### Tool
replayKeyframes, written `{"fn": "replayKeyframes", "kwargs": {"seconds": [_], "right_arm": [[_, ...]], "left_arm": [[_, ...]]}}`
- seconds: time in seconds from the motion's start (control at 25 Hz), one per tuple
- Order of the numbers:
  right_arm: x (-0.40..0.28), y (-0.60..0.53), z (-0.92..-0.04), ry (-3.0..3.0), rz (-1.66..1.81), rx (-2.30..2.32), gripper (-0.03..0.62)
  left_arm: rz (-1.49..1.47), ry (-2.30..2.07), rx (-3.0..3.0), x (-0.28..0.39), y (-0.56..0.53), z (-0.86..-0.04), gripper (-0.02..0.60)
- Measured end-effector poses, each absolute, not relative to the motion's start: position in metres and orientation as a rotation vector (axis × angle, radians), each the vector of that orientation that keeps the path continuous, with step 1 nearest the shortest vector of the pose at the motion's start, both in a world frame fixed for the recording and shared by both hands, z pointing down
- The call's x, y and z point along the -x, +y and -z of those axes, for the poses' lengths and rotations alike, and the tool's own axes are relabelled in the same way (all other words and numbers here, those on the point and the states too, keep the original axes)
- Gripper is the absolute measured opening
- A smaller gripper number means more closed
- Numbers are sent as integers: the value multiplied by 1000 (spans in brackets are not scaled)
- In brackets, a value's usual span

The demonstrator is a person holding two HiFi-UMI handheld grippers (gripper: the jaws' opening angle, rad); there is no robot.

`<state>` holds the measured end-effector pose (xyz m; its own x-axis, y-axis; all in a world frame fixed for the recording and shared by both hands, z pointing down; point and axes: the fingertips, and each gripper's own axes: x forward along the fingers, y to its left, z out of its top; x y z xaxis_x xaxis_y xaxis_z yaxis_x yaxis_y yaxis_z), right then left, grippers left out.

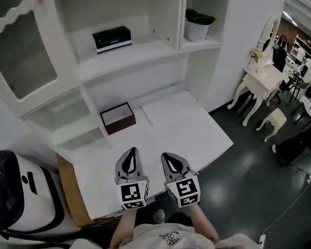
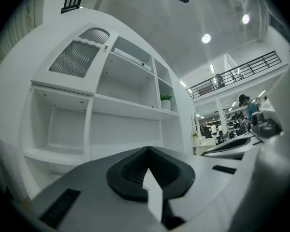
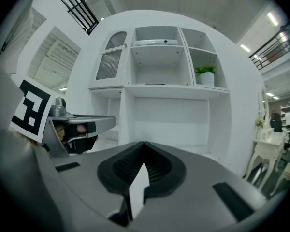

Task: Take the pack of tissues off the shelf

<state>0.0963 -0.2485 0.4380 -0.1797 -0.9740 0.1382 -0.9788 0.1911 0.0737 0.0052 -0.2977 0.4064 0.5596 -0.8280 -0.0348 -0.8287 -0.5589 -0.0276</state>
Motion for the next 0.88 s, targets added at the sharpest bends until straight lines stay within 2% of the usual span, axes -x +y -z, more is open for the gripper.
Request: {"fn": "replayKeyframes", "kwargs": {"seconds": [0.44,0.88], "right_arm": [[-77,-267,-422,-2372,21,-1868,3],[-99,-295,-395,-2481,154,-1798,3]], "left_arm": [[-86,1597,2665,25,-304,-398,0],[-89,1740,2513,20,-318,-384,-1]]}}
